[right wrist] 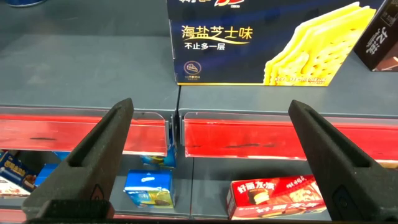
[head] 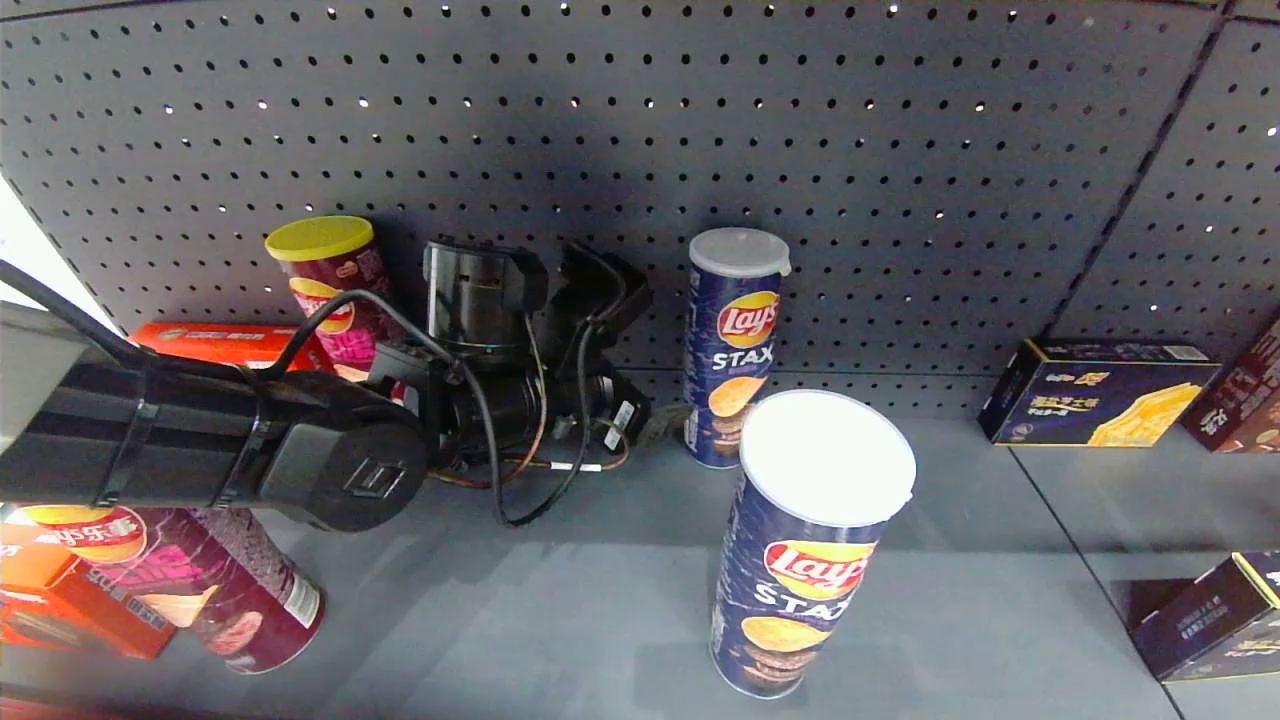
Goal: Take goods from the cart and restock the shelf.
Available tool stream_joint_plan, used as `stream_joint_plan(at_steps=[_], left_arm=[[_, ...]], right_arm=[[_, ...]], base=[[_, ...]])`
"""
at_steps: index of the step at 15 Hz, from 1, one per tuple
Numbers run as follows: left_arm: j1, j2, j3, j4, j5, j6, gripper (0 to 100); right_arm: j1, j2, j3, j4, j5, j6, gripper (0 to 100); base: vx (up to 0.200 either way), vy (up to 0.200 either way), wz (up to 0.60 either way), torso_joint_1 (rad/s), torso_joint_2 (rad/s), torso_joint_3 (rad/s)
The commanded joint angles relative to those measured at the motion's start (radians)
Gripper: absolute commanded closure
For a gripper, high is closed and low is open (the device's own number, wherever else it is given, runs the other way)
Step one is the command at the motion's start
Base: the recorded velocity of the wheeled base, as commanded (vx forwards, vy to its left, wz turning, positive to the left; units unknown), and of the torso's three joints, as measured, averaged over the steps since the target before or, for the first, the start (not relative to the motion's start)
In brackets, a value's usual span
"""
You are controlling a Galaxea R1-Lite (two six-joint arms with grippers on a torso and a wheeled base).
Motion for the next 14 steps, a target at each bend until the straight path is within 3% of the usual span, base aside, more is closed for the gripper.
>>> stream_joint_plan(at_steps=[1, 8, 14], left_arm=[[0.0, 0.014, -0.003, 0.003, 0.0, 0.0, 0], [0.016, 0.023, -0.033, 0.003, 0.014, -0.008, 0], [0.028, 0.018, -0.026, 0.002, 0.078, -0.009, 0]], right_arm=[[0.001, 0.0, 0.0, 0.0, 0.0, 0.0, 0], [0.001, 0.0, 0.0, 0.0, 0.0, 0.0, 0], [0.001, 0.0, 0.0, 0.0, 0.0, 0.0, 0]], base=[[0.0, 0.0, 0.0, 0.0, 0.0, 0.0], [0.0, 0.0, 0.0, 0.0, 0.0, 0.0], [0.0, 0.0, 0.0, 0.0, 0.0, 0.0]])
